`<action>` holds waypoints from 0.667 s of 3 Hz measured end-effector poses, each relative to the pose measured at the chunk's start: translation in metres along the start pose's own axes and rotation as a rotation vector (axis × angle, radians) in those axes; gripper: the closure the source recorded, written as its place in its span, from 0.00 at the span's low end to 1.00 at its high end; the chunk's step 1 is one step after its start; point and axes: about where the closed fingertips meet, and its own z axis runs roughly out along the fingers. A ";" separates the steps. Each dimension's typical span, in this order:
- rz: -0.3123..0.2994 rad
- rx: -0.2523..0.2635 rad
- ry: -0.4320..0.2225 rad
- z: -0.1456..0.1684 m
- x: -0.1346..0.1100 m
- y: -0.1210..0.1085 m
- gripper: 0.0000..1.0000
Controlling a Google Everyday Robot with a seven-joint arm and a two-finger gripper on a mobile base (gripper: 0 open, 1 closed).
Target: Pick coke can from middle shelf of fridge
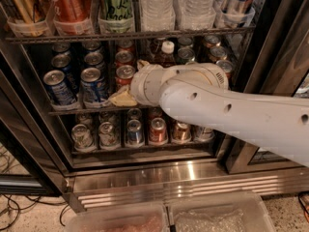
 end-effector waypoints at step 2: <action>-0.018 -0.042 0.015 0.018 -0.003 0.018 0.19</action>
Offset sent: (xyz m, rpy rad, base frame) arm 0.0013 0.0465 -0.0259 -0.0382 0.0385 0.0431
